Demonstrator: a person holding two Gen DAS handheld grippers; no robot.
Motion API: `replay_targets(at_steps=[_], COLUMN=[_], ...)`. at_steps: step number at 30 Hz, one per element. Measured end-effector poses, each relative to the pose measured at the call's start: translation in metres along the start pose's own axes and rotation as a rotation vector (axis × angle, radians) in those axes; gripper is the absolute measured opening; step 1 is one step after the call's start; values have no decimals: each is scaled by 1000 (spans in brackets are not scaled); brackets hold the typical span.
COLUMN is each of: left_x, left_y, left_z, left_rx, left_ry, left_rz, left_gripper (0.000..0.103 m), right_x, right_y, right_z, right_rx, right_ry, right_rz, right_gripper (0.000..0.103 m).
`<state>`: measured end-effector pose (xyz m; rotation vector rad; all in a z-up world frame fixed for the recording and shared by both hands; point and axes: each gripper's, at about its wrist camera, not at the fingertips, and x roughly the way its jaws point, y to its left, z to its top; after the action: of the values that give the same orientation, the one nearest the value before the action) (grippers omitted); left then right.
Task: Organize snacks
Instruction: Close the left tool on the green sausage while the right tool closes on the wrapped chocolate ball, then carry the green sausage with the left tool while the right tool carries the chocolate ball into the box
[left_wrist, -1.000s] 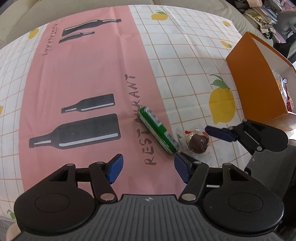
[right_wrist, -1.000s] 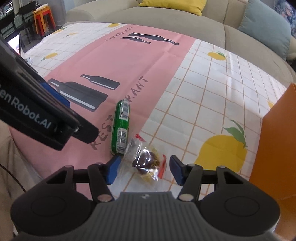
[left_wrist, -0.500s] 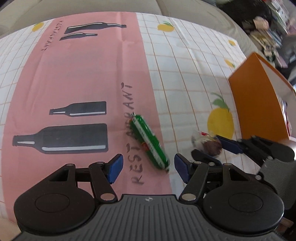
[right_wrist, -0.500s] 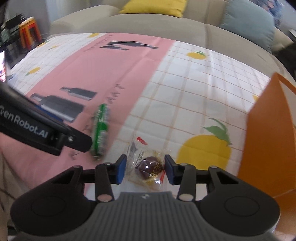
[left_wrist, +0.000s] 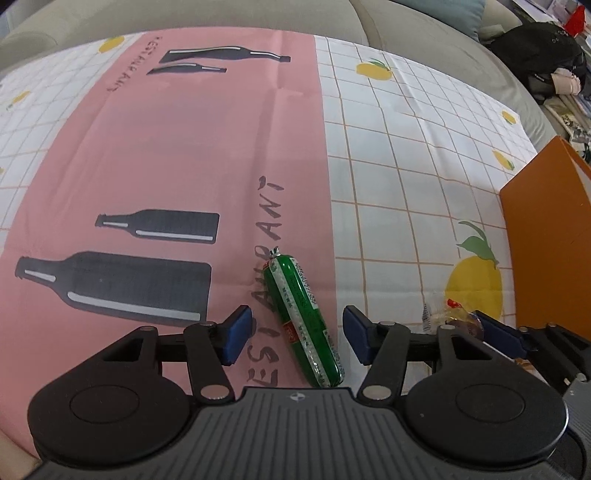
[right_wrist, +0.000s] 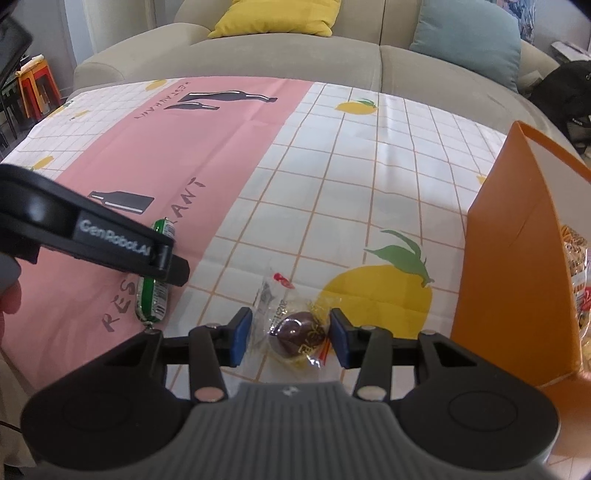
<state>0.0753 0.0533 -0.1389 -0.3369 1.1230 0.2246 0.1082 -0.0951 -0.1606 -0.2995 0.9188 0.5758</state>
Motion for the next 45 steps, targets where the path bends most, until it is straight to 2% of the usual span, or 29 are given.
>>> replay_targets(at_steps=[9, 12, 15, 17, 21, 26, 30, 37, 45], left_x=[5, 2, 0, 0, -3, -16, -30, -67, -113], left_y=[-15, -13, -13, -12, -2, -2, -2, -8, -28], left_z=[-6, -8, -9, -8, -9, -14, -15, -8, -1], left_rx=[117, 120, 122, 115, 57, 40, 9, 4, 9], left_ry=[-56, -68, -70, -69, -78, -90, -99, -154, -206], left_rz=[104, 101, 97, 94, 51, -5, -60, -124, -218], left_gripper=[67, 55, 32, 30, 25, 25, 25, 25, 25], right_x=[1, 2, 3, 4, 3, -2, -16, -51, -110], right_y=[-4, -5, -6, -6, -8, -12, -12, -17, -35], right_z=[-2, -2, -3, -2, -3, -1, 4, 13, 23], right_rx=[39, 44, 51, 51, 57, 86, 104, 147, 207], right_ry=[-2, 0, 2, 3, 3, -1, -41, -100, -192], right_rz=[10, 14, 17, 15, 14, 24, 41, 59, 75], right_gripper=[48, 48, 48, 48, 47, 44, 44, 44, 44])
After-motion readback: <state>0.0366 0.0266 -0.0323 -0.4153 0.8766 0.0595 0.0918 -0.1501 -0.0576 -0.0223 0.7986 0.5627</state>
